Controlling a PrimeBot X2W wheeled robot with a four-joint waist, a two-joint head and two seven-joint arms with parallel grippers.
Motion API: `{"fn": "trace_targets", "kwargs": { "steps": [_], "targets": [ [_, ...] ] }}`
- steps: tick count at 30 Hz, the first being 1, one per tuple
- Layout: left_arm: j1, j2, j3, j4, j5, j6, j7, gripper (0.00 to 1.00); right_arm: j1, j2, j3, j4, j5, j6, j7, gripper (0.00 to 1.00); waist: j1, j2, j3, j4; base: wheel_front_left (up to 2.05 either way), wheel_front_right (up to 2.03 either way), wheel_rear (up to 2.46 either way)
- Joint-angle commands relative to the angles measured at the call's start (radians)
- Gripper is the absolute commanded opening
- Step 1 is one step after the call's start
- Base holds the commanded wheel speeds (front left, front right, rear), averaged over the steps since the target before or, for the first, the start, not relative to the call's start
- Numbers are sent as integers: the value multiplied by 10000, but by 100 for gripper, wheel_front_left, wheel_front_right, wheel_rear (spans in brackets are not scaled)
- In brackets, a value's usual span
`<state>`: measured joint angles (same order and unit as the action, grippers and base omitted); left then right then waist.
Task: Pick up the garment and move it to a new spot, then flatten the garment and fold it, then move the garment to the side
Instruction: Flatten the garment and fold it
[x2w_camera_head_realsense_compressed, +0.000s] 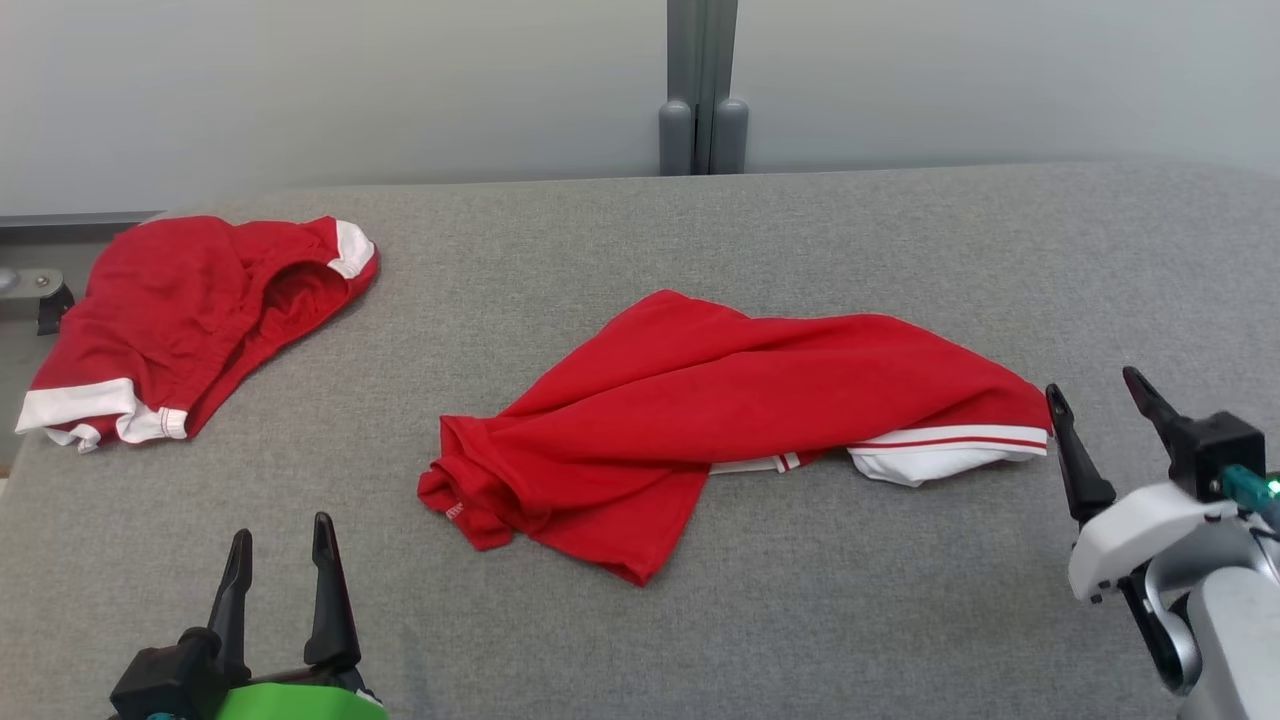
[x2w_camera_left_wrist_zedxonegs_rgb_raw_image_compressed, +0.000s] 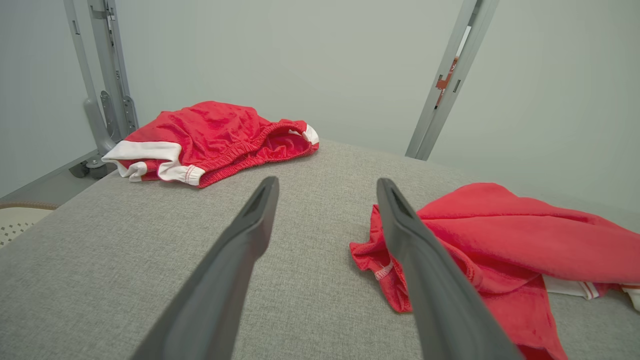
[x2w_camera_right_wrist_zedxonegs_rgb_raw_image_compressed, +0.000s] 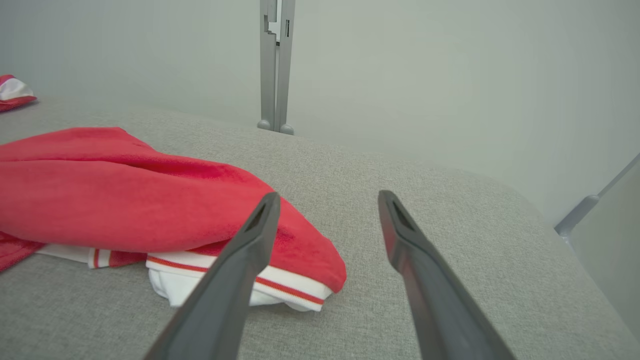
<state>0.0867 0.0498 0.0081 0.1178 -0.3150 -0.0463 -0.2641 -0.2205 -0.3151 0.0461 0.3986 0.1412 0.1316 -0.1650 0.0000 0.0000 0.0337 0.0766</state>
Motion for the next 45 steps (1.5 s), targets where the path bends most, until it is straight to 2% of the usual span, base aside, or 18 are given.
{"fn": "trace_targets", "kwargs": {
  "steps": [1, 9, 15, 22, 34, 38, 41, 45],
  "targets": [
    [108, 14, 42, -42, 45, 35, -5, 100, 375, 180, -233, -210, -238, -17, -260, 100, 0, 0, -5, -19, 0, 0, 0],
    [269, 16, 113, -78, 131, -21, -3, 100, 1837, 1453, -1578, -920, -1224, -17, -976, 100, 0, 0, -60, -138, 0, 0, 0],
    [407, 14, 145, -89, 126, -29, -5, 100, 2733, 2202, -2178, -2530, -1391, -17, -1000, 100, 0, 0, -83, -118, 0, 0, 0],
    [314, 16, 80, -87, 77, 45, -3, 100, 3246, 2547, -2219, -2996, -1230, -17, -1004, 100, 0, 0, -22, -10, 0, 0, 0],
    [148, 14, 17, -152, 285, -23, -3, 100, 2971, 2631, -1801, -2972, -1283, -17, -1006, 100, 0, 0, 173, -85, 0, 0, 0],
    [-89, 11, -670, -289, 510, -208, -5, 100, 2902, 2634, -1688, -3023, -1276, -17, -1006, 100, 0, 0, 190, -234, 0, 0, 0],
    [-316, 11, -1724, -34, 664, -451, -5, 100, 2804, 2637, -1552, -3048, -1268, -17, -1006, 100, 0, 0, 197, -417, 0, 0, 0],
    [-712, 26, -3249, 1070, 806, -693, -3, 100, 2708, 2640, -1323, -3021, -1267, -17, -1007, 100, 0, 0, 179, -741, 0, 0, 0]
  ]
}}
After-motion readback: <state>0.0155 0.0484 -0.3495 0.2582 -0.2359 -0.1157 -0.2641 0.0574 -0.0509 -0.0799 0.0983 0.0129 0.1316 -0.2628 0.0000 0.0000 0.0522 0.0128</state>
